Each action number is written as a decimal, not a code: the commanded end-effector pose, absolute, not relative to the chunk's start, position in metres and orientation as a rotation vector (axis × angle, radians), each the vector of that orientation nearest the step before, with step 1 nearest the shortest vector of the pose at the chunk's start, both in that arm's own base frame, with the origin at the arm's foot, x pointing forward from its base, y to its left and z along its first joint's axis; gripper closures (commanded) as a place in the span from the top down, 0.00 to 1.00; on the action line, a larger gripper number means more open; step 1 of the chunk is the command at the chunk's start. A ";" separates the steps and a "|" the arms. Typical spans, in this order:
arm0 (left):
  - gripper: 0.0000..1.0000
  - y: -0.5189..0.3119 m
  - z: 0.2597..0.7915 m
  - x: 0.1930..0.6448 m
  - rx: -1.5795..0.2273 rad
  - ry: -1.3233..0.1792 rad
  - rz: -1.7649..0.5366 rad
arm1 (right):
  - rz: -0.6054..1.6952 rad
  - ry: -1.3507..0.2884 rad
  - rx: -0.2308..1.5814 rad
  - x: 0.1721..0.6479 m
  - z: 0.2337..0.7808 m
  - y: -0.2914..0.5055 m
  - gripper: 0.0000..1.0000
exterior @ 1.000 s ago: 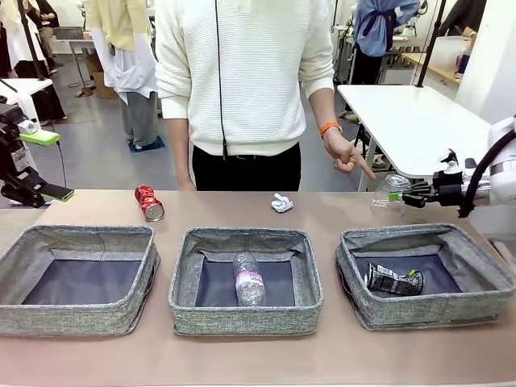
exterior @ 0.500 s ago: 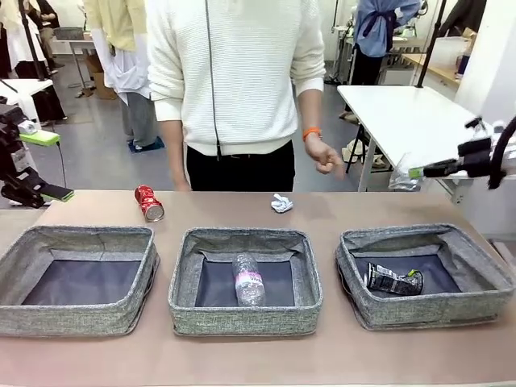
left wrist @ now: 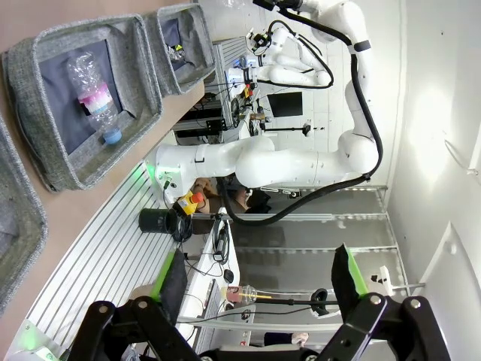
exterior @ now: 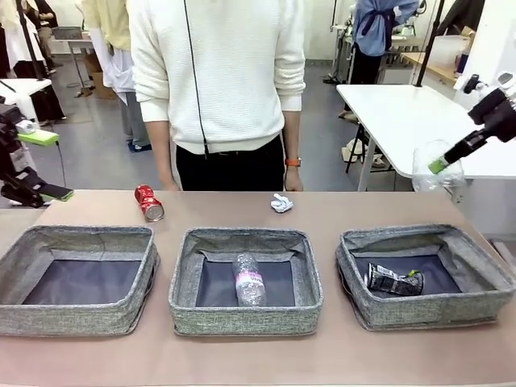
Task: Sort the waste into the appropriate baskets.
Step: Pick up the waste item pointed out by the person.
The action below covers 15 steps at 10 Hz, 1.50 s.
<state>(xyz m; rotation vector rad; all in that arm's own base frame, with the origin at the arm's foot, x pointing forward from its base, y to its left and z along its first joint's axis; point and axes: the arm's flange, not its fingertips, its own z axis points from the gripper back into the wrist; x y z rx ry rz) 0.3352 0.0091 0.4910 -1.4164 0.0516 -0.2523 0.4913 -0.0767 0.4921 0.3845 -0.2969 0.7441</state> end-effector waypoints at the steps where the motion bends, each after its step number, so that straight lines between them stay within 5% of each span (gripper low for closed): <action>1: 1.00 0.010 0.492 0.334 -1.419 0.047 -0.275 | 0.881 -0.077 0.287 0.492 0.505 -0.058 0.16; 10: 1.00 0.010 0.492 0.334 -1.419 0.047 -0.275 | 0.872 -0.070 0.287 0.483 0.497 -0.059 0.16; 15: 1.00 0.010 0.492 0.334 -1.419 0.047 -0.275 | 0.701 -0.053 0.199 0.499 0.629 0.085 0.16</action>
